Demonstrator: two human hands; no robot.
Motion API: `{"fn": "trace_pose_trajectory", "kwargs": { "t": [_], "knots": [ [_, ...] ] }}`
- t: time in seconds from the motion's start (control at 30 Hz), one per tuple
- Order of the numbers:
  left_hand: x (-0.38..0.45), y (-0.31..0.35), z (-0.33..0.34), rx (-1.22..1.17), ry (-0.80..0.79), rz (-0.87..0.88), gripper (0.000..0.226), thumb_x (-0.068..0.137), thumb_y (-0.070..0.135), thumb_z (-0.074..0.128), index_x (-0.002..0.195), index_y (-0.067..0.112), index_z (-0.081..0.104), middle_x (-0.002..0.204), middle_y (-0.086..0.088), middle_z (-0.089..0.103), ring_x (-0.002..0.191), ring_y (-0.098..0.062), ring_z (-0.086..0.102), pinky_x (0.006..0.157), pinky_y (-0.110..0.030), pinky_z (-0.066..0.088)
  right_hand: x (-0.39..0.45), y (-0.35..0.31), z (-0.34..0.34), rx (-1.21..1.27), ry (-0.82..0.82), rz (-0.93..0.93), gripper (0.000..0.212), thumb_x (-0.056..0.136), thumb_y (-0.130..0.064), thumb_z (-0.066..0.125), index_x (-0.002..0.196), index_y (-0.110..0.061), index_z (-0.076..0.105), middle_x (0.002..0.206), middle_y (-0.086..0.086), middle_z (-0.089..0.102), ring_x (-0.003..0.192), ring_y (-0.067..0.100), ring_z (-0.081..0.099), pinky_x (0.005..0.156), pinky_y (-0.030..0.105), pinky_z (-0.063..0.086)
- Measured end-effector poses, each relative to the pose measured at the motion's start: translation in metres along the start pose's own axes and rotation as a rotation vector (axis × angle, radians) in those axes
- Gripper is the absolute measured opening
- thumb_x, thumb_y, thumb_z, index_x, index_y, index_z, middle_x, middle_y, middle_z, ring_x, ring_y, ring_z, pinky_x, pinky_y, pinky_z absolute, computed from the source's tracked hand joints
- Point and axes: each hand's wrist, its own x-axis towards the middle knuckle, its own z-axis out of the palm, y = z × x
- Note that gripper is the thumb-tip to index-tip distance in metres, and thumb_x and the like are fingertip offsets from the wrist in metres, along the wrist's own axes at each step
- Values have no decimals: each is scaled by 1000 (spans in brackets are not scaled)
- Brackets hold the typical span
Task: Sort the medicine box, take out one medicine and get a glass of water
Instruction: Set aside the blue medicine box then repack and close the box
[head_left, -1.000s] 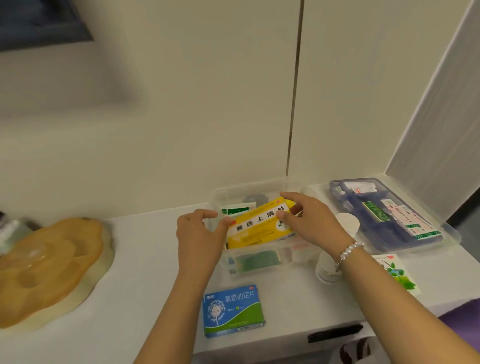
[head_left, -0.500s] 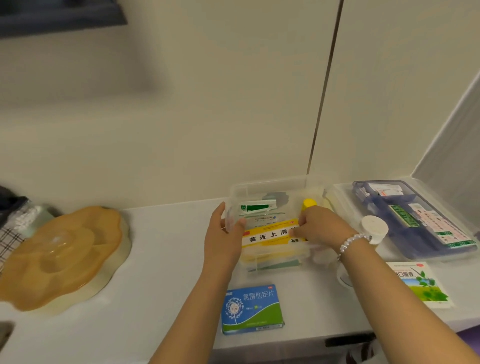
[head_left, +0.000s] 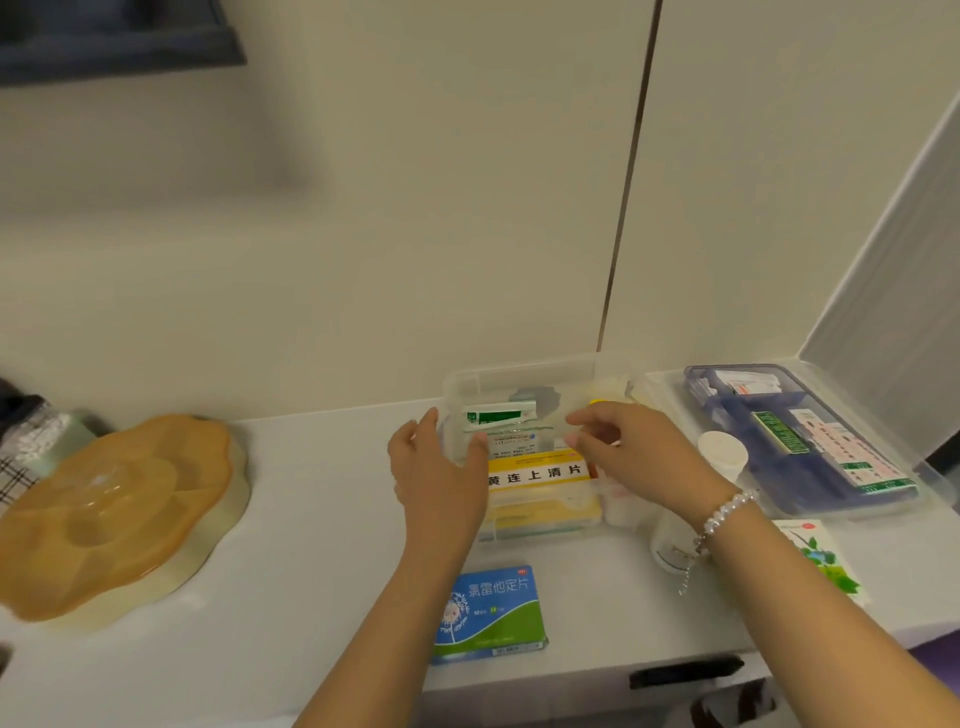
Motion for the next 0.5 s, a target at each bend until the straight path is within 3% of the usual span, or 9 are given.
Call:
{"fn": "trace_pose_trajectory", "kwargs": {
  "t": [0.1, 0.23, 0.4, 0.5],
  "knots": [
    [-18, 12, 8, 35, 76, 166, 44, 87, 26, 57, 129, 19, 47, 139, -5, 35, 130, -18, 34, 112, -41, 24, -20, 1, -12, 81, 92, -98, 25, 84, -28, 62, 108, -23, 65, 82, -13, 63, 75, -4, 56, 65, 3, 40],
    [-46, 25, 21, -64, 76, 385, 26, 84, 23, 57, 110, 25, 59, 117, 8, 45, 110, -3, 41, 101, -27, 28, -51, 12, -33, 109, 277, -165, 21, 82, -22, 65, 103, -24, 67, 86, -9, 65, 80, 2, 58, 70, 3, 41],
    [-75, 35, 46, -122, -109, 444, 10, 85, 20, 60, 94, 21, 63, 88, 10, 58, 82, -7, 56, 80, -26, 44, -86, 47, -57, 53, 382, -42, 18, 82, -24, 65, 99, -25, 67, 78, -16, 62, 72, -4, 56, 62, 2, 41],
    [-92, 39, 60, -74, -167, 480, 5, 85, 23, 60, 86, 29, 60, 76, 18, 55, 73, -1, 54, 68, -10, 39, -99, 72, -67, -15, 398, 55, 18, 82, -25, 64, 100, -22, 67, 78, -16, 60, 71, -1, 54, 57, 9, 36]
  ]
}}
